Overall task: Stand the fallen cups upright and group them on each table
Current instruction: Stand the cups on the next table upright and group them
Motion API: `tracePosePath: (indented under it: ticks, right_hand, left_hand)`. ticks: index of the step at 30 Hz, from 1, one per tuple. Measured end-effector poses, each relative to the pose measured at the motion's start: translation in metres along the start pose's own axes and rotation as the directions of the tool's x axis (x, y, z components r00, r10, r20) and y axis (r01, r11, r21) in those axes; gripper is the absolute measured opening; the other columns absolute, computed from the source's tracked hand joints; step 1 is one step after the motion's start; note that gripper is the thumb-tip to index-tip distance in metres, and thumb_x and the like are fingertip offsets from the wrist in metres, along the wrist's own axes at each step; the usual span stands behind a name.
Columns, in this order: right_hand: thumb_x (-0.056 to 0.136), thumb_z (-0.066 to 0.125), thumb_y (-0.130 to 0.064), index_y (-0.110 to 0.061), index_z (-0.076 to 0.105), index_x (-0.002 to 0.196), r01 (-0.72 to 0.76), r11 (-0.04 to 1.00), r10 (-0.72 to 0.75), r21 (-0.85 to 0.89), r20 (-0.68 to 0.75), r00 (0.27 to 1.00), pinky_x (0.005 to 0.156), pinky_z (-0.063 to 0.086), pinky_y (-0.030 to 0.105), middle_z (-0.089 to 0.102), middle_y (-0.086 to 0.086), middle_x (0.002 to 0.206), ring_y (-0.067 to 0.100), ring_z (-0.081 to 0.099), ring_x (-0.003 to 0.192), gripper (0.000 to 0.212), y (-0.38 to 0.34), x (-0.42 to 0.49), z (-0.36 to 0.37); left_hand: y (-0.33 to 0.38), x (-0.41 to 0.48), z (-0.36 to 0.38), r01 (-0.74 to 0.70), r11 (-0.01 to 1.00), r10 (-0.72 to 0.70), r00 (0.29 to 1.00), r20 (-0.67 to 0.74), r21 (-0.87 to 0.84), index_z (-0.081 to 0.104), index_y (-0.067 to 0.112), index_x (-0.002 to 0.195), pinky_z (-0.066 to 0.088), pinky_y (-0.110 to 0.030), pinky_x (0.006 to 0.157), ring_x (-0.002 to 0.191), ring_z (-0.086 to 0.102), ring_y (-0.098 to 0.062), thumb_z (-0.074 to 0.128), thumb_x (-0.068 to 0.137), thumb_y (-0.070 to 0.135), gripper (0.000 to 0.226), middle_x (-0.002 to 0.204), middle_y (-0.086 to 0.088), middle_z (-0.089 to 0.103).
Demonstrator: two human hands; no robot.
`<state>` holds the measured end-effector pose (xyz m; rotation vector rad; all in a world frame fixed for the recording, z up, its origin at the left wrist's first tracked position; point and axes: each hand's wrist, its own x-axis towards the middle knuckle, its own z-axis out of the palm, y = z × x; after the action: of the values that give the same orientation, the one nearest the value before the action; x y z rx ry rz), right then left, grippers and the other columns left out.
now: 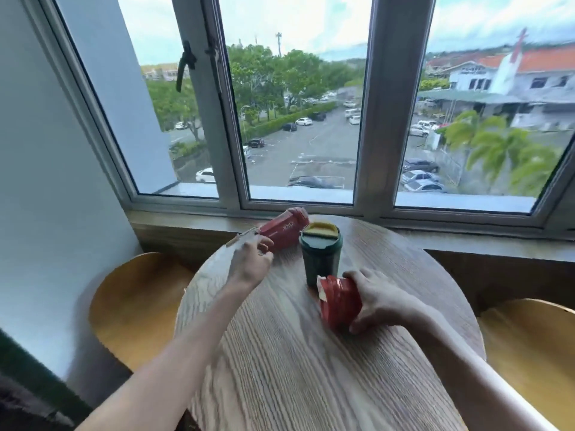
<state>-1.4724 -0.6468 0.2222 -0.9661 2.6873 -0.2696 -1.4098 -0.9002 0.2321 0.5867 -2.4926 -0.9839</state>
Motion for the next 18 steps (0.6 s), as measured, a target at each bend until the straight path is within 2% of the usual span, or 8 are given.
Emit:
tracePosePath:
  ticks: [2, 4, 6, 9, 12, 15, 18]
  right_hand:
    - [0.057, 0.085, -0.043, -0.024, 0.032, 0.146, -0.082, 0.996, 0.080, -0.039, -0.036, 0.996, 0.113, 0.030, 0.043, 0.044, 0.002, 0.139, 0.026, 0.039, 0.129, 0.106, -0.003, 0.004, 0.009]
    - [0.057, 0.085, -0.041, -0.026, 0.031, 0.146, -0.143, 0.989, 0.141, -0.027, -0.068, 0.988, 0.115, 0.027, 0.044, 0.045, 0.001, 0.139, 0.026, 0.038, 0.131, 0.106, -0.009, 0.010, 0.014]
    - [0.059, 0.084, -0.039, -0.027, 0.030, 0.147, -0.169, 0.986, 0.168, -0.007, -0.088, 0.982, 0.115, 0.027, 0.043, 0.044, 0.000, 0.139, 0.025, 0.037, 0.131, 0.104, -0.014, 0.011, 0.016]
    - [0.060, 0.084, -0.043, -0.029, 0.030, 0.147, -0.193, 0.981, 0.191, -0.005, -0.115, 0.975, 0.112, 0.025, 0.040, 0.043, -0.002, 0.139, 0.023, 0.035, 0.130, 0.103, -0.016, 0.008, 0.018]
    - [0.062, 0.083, -0.044, -0.031, 0.032, 0.146, -0.190, 0.982, 0.188, 0.002, -0.147, 0.971, 0.109, 0.024, 0.035, 0.043, -0.004, 0.136, 0.020, 0.034, 0.128, 0.099, -0.018, 0.003, 0.019]
    - [0.064, 0.081, -0.042, -0.032, 0.035, 0.144, -0.171, 0.984, 0.176, 0.041, -0.173, 0.969, 0.106, 0.023, 0.031, 0.044, -0.005, 0.132, 0.018, 0.035, 0.125, 0.093, -0.022, -0.001, 0.020]
    - [0.061, 0.078, -0.047, -0.036, 0.036, 0.142, -0.154, 0.986, 0.162, 0.060, -0.173, 0.972, 0.108, 0.024, 0.032, 0.046, -0.008, 0.131, 0.017, 0.036, 0.126, 0.091, -0.023, -0.003, 0.024]
  left_hand:
    - [-0.006, 0.027, 0.000, -0.026, 0.998, 0.024, 0.999, 0.038, 0.053, 0.068, 0.012, 0.116, 0.046, -0.025, 0.079, 0.096, 0.065, -0.023, 0.064, 0.085, 0.011, 0.032, 0.110, -0.010, 0.071]
    - [-0.012, 0.057, 0.001, -0.064, 0.991, 0.053, 0.994, 0.090, 0.120, 0.064, 0.014, 0.124, 0.047, -0.031, 0.086, 0.108, 0.062, -0.028, 0.064, 0.085, 0.016, 0.039, 0.118, -0.013, 0.067]
    - [-0.016, 0.083, 0.006, -0.108, 0.975, 0.085, 0.989, 0.124, 0.194, 0.059, 0.015, 0.130, 0.045, -0.037, 0.095, 0.115, 0.057, -0.031, 0.064, 0.086, 0.021, 0.044, 0.125, -0.015, 0.060]
    - [-0.016, 0.115, 0.017, -0.156, 0.943, 0.123, 0.984, 0.128, 0.295, 0.053, 0.014, 0.135, 0.043, -0.043, 0.099, 0.121, 0.053, -0.033, 0.066, 0.086, 0.034, 0.055, 0.130, -0.017, 0.058]
    - [-0.013, 0.137, 0.031, -0.157, 0.921, 0.082, 0.973, 0.214, 0.358, 0.041, 0.014, 0.145, 0.039, -0.049, 0.108, 0.133, 0.046, -0.035, 0.067, 0.085, 0.051, 0.075, 0.143, -0.018, 0.049]
    - [-0.013, 0.148, 0.044, -0.145, 0.914, 0.026, 0.953, 0.303, 0.379, 0.035, 0.013, 0.148, 0.038, -0.047, 0.109, 0.136, 0.044, -0.036, 0.067, 0.082, 0.058, 0.087, 0.146, -0.019, 0.047]
    - [-0.020, 0.150, 0.053, -0.146, 0.907, 0.005, 0.941, 0.339, 0.394, 0.039, 0.012, 0.140, 0.041, -0.042, 0.103, 0.130, 0.049, -0.035, 0.069, 0.081, 0.056, 0.081, 0.140, -0.018, 0.052]
